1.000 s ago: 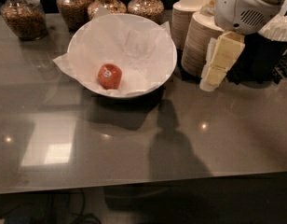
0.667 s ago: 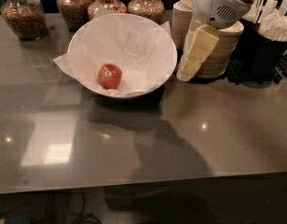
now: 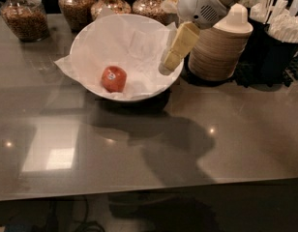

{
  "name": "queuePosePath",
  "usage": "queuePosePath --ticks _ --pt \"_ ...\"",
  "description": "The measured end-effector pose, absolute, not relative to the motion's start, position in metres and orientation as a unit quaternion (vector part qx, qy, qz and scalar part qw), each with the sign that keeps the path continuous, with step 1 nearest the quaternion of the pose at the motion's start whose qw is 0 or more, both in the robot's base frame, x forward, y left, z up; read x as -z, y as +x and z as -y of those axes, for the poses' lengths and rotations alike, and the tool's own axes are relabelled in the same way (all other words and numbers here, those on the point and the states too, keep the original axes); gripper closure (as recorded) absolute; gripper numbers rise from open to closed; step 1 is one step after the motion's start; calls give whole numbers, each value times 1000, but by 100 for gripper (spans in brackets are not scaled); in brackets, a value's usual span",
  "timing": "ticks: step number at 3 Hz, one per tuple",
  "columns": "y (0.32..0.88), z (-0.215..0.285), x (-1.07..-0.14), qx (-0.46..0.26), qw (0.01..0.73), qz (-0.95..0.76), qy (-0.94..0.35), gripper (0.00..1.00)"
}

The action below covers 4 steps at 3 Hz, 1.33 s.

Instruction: Pick apple from white bowl

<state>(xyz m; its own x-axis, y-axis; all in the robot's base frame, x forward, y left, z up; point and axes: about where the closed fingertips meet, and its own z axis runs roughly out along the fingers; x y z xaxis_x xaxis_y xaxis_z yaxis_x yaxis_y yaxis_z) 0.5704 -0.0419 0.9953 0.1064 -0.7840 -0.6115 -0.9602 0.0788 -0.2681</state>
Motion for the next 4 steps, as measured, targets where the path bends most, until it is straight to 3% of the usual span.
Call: queuePosePath --ticks 2,3,4 --pt "586 20 -976 -202 341 -644 -655 20" --pt "586 20 -976 -203 341 -644 -655 2" --pt "585 19 -976 -203 341 -643 -654 0"
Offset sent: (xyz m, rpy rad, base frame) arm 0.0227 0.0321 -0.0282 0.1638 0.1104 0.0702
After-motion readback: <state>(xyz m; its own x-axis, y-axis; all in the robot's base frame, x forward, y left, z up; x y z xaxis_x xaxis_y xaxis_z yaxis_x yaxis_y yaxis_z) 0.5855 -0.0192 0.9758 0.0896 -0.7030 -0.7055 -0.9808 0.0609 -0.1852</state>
